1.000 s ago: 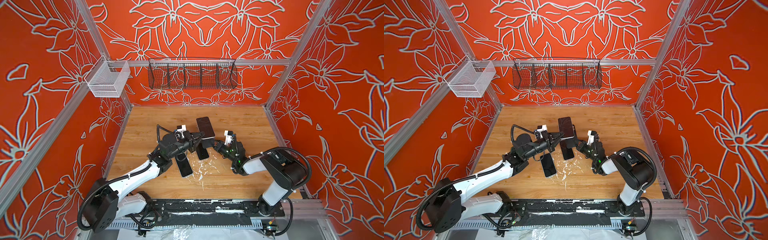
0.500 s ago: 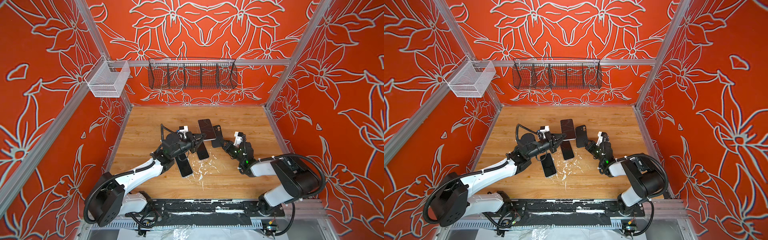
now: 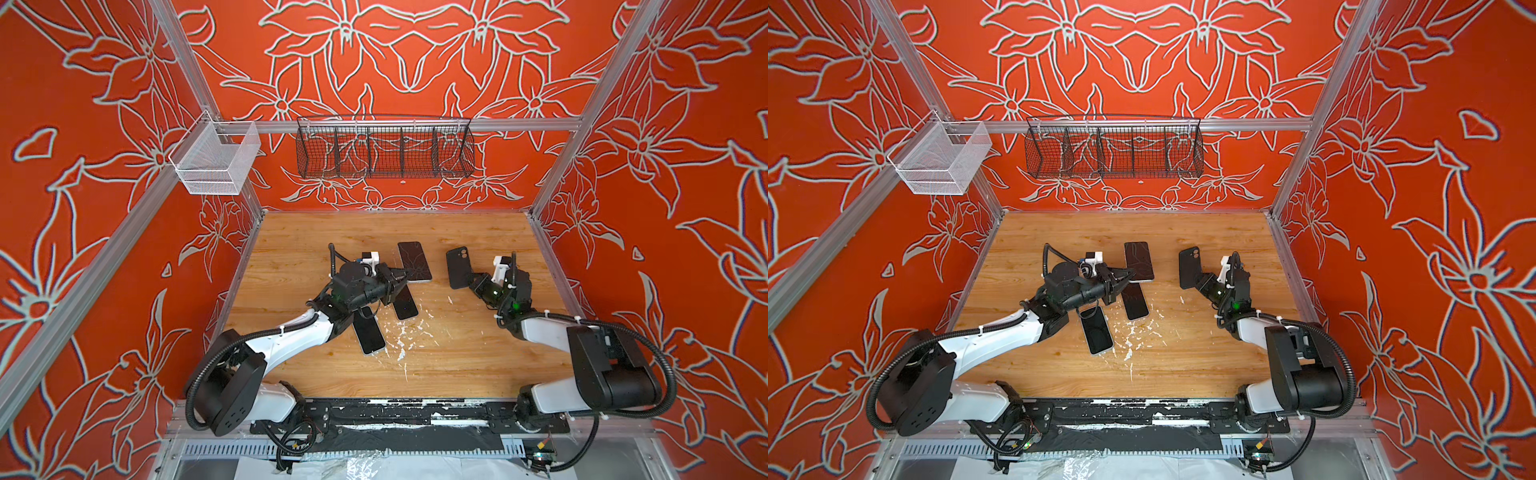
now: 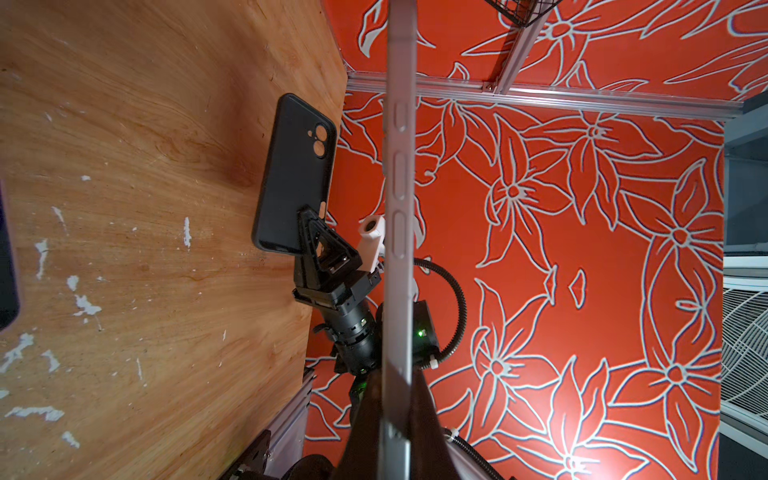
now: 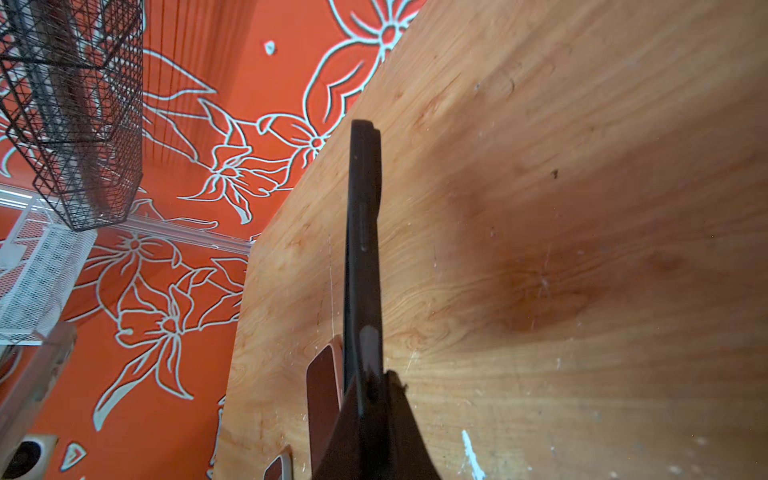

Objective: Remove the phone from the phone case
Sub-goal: 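Set the black case flat on the table and open the right gripper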

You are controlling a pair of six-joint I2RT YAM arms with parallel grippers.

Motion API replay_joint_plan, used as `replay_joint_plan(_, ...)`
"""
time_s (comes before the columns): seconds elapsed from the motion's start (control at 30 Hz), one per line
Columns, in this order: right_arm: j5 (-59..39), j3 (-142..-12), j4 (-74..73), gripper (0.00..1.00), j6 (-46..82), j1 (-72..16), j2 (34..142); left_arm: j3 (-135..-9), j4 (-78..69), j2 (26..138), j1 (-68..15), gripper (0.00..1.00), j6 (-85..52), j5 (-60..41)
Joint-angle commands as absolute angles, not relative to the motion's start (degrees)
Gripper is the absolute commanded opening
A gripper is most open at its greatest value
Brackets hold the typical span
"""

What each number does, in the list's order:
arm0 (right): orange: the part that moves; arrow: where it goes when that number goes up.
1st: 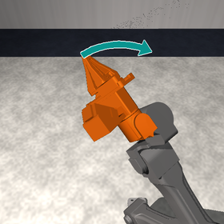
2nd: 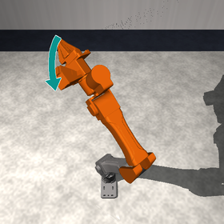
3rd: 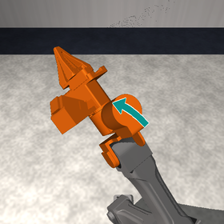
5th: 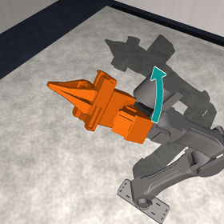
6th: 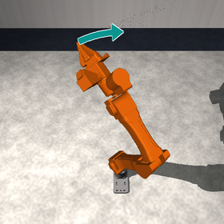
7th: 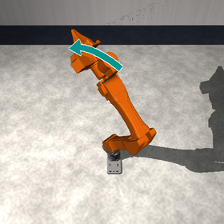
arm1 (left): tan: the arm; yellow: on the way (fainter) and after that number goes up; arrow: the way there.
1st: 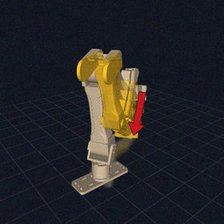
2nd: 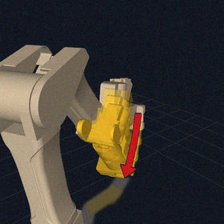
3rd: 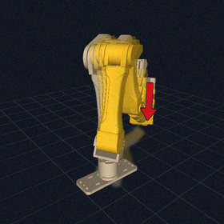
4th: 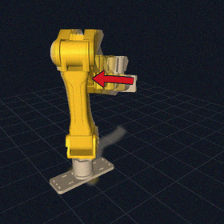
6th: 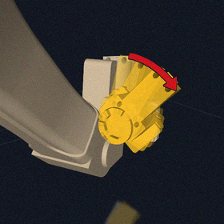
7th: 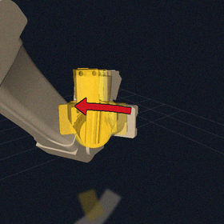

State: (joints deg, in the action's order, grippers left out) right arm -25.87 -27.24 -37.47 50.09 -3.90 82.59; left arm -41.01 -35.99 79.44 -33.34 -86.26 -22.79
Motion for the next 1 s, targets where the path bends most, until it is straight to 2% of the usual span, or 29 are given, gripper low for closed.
replay_joint_plan(0.0, -29.27, -30.51, -32.33, 0.11, 44.73, -1.51, 85.54, -43.58, -42.15, 81.29, -32.79, 0.00, -84.84, -24.94)
replay_joint_plan(0.3, -33.33, -37.31, -32.37, 0.16, 42.69, 2.37, 96.55, -46.61, -40.27, 85.26, -32.11, 0.00, -80.77, -26.15)
replay_joint_plan(0.4, -31.60, -38.64, -30.30, 0.27, 41.52, 2.52, 97.62, -47.47, -38.76, 85.85, -31.83, 0.00, -79.18, -26.19)
replay_joint_plan(0.47, -30.72, -39.58, -28.12, 0.39, 40.65, 2.55, 98.07, -48.06, -37.79, 86.19, -31.73, 0.00, -78.13, -26.24)
replay_joint_plan(0.57, -28.93, -40.72, -25.02, 0.52, 39.90, 2.52, 98.44, -48.99, -36.20, 86.78, -31.64, 0.00, -76.65, -26.19)
replay_joint_plan(0.97, -16.52, -43.19, -10.05, 0.67, 33.74, 2.53, 91.51, -51.78, -34.37, 91.67, -31.60, 0.00, -73.69, -25.93)
